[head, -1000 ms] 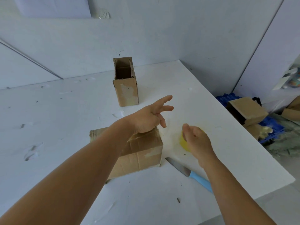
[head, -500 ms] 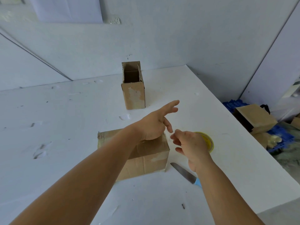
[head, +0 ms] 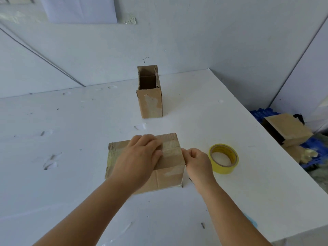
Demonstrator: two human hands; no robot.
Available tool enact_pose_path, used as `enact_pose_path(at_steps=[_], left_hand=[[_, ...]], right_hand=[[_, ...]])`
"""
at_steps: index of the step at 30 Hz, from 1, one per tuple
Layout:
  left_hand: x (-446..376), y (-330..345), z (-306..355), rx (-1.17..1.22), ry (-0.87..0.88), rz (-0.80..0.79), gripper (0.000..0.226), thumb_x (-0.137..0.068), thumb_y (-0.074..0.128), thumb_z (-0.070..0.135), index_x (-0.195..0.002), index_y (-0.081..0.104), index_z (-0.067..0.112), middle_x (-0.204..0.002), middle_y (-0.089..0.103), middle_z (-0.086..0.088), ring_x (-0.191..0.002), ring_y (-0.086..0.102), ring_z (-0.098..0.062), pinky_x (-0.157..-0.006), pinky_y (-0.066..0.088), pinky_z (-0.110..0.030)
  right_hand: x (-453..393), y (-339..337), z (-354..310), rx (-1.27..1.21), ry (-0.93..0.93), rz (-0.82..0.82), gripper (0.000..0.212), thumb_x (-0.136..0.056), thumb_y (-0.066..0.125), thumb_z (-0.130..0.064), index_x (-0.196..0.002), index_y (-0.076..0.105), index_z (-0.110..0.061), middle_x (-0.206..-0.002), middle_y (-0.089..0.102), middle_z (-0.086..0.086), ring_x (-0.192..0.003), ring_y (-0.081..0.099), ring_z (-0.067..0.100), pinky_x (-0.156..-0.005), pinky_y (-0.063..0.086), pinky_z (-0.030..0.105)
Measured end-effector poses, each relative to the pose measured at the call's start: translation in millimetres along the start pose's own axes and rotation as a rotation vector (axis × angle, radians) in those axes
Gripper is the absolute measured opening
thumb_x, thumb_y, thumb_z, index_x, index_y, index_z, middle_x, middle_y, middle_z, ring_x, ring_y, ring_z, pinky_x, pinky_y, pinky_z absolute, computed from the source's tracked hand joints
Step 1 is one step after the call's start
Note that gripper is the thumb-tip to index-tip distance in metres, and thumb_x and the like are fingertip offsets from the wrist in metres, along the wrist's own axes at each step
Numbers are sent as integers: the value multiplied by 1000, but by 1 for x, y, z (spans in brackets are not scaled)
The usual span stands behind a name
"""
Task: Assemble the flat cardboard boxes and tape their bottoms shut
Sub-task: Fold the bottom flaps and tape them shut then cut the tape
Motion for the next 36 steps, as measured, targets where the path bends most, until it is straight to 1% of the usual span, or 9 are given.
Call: enact_pose_path(at_steps=[5, 8, 11, 15, 21, 25, 29, 33, 36], left_hand=[[10, 4, -2, 59, -61, -57, 59, -90, 21, 47, -126, 60, 22, -128, 55, 10, -116, 46, -14, -97, 29, -19], [10, 3, -1, 38, -82, -72, 62, -90, 17, 49, -129, 58, 23, -131, 53, 12, -119, 44, -12, -98, 35, -21], [14, 2, 6, 5, -73, -132, 72, -87, 4, 52, -142, 42, 25, -148, 38, 13, -137, 31, -8, -111, 22, -21], [33, 2, -2, -79, -104, -250, 78, -83, -16, 59, -150, 6, 27, -157, -4, 14, -141, -12, 1, -115, -5, -21], [63, -15, -56, 210, -489, -232, 59, -98, 17, 45, -151, -1, 26, -156, -11, 17, -143, 5, -1, -110, 14, -17], [68, -14, -50, 671, -660, -55, 59, -101, 35, 30, -151, 6, 22, -127, 35, 22, -115, 32, 4, -89, 23, -9], [73, -6, -59, 900, -753, -61, 22, -100, 38, 32, -120, 48, 35, -109, 58, 25, -105, 55, 2, -83, 39, -16], [77, -6, -58, 984, -716, -187, 27, -99, 35, 43, -113, 56, 34, -110, 64, 17, -109, 57, -4, -82, 42, -16], [79, -16, -61, 1027, -686, -147, 47, -97, 45, 37, -139, 23, 40, -132, 45, 24, -119, 47, 3, -89, 39, -13]], right_hand=[[1, 0, 27, 199, 90, -13, 38, -81, 64, -30, -58, 35, -20, -60, 37, -4, -51, 31, 14, -49, 26, 26], [8, -7, 17, -13, 19, 42, 16, -89, 55, -29, -77, 57, -19, -70, 51, -8, -64, 46, 11, -66, 41, 30], [29, 0, -26, -45, -213, -33, 31, -97, 40, -35, -117, 59, -21, -100, 58, -14, -94, 54, 5, -87, 42, 26], [48, 14, -38, 193, -325, -51, 47, -101, 31, -30, -147, 29, -21, -147, 41, -6, -134, 40, 10, -103, 29, 17], [44, 12, -30, 232, -309, -36, 47, -100, 29, -38, -142, 41, -21, -129, 59, -5, -120, 53, 16, -98, 38, 28], [44, 13, -32, 206, -303, -89, 34, -100, 29, -38, -98, 59, -21, -72, 58, -8, -71, 55, 8, -69, 39, 29], [44, 13, -31, 229, -175, -161, 53, -99, 24, -43, -108, 64, -9, -97, 65, 3, -96, 57, 19, -80, 38, 25], [49, 9, -26, 402, 70, -315, 75, -81, 9, -70, -59, 47, -10, -59, 45, 6, -58, 46, 20, -58, 34, 31], [47, 3, -22, 397, 143, -422, 109, -60, 8, -87, -110, 65, -9, -94, 68, 14, -85, 67, 26, -82, 52, 38]])
Point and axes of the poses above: each hand's wrist, its own x-axis away from the middle knuckle, its own y-axis out of the palm, z = x × y, the point moved 5 cm from there along -x, towards the middle knuckle
